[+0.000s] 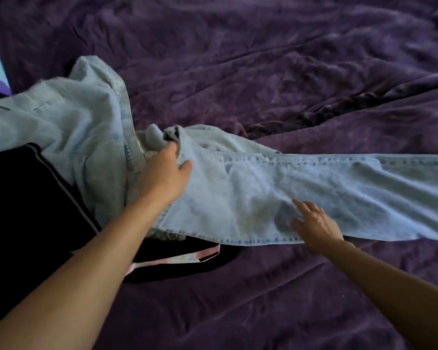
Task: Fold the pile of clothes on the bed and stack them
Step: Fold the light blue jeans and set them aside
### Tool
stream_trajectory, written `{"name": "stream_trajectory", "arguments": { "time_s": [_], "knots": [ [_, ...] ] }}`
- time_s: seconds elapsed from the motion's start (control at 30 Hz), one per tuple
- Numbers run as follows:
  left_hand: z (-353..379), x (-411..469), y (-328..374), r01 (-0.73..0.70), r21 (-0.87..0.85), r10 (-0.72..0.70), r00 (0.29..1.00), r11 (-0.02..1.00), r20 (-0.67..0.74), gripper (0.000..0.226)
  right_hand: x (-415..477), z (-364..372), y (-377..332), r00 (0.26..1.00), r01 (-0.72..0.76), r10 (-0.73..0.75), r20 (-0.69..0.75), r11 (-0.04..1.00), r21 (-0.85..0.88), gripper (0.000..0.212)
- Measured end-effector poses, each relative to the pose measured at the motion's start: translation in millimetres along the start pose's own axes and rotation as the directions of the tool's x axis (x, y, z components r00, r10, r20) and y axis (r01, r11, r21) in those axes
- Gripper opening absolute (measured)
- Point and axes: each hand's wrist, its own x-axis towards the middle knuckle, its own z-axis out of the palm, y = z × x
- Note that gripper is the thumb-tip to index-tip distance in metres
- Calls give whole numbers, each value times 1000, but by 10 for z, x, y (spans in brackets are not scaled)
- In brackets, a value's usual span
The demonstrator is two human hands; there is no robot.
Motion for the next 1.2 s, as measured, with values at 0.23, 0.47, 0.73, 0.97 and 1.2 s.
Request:
{"name": "stream_trajectory", "arguments": {
  "time_s": [0.23, 0.47, 0.73, 0.97, 1.2],
  "knots": [
    [1369, -215, 1531, 6, -74, 16, 954, 997, 299, 28, -299, -192, 721, 991, -50, 68, -113, 986, 159, 60],
    [2873, -916, 1447, -170, 303, 8, 881, 938, 472, 40, -289, -140, 1599, 990, 32, 11, -139, 951, 307, 51],
    [3257, -1482, 2024, -276, 486, 100, 929, 829, 357, 40, -346, -982, 2999, 908, -33, 195, -372, 917, 399, 33],
    [4006, -1585, 2942, -377, 381, 199, 880, 844, 432, 58, -98, -1389, 4454, 739, -466, 659, -141, 652, 598, 74],
    [3848, -1485, 2811, -400, 302, 236, 856, 865, 460, 53, -132, -1572, 4298, 770, -230, 617, -160, 503, 833, 33]
  ]
}}
